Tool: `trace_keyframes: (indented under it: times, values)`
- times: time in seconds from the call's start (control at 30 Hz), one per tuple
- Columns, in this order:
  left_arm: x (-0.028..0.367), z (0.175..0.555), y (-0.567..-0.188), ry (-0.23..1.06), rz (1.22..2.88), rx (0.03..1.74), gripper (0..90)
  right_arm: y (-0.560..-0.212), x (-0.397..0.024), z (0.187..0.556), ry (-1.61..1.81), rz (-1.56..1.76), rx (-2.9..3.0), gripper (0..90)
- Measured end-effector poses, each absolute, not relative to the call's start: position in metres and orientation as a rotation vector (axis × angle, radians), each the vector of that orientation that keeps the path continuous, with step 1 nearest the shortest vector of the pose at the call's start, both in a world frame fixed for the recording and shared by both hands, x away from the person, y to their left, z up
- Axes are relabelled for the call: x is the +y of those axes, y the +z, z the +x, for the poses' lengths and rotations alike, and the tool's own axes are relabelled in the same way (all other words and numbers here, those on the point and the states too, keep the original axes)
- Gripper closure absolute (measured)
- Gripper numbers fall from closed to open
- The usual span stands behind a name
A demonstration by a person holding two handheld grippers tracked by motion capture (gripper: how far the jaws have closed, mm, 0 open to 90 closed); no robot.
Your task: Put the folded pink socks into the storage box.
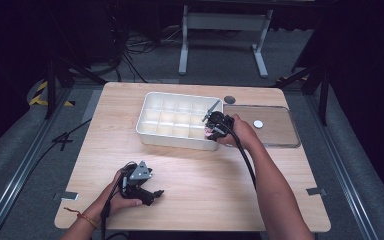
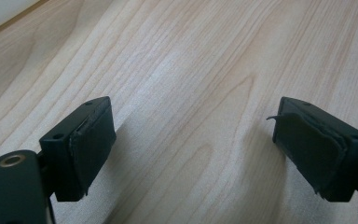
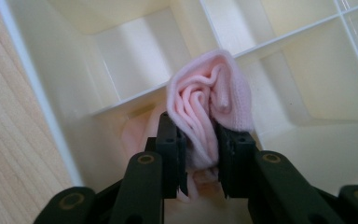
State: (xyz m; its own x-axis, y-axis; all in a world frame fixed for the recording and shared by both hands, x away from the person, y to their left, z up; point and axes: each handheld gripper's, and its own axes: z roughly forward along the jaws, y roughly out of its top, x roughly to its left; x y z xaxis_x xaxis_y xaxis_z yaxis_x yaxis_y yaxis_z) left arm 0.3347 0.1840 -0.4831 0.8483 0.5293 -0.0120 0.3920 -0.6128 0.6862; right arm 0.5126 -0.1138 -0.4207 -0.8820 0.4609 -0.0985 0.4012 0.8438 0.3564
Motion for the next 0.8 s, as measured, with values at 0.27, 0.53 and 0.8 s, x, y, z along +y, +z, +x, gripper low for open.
trace_keyframes:
  times: [0.27,0.53,0.8]
  values:
    - [0.184,0.335,-0.483,0.248,2.305,0.665,12.9,-0.421,-0.111,0.517,0.454,0.697,2.871,73.4]
    - [0.184,0.335,-0.483,0.247,2.305,0.668,12.9,-0.422,-0.112,0.522,0.456,0.706,2.891,73.6]
    - [0.184,0.335,-0.483,0.246,2.304,0.667,12.9,-0.421,-0.112,0.53,0.438,0.7,2.879,71.5]
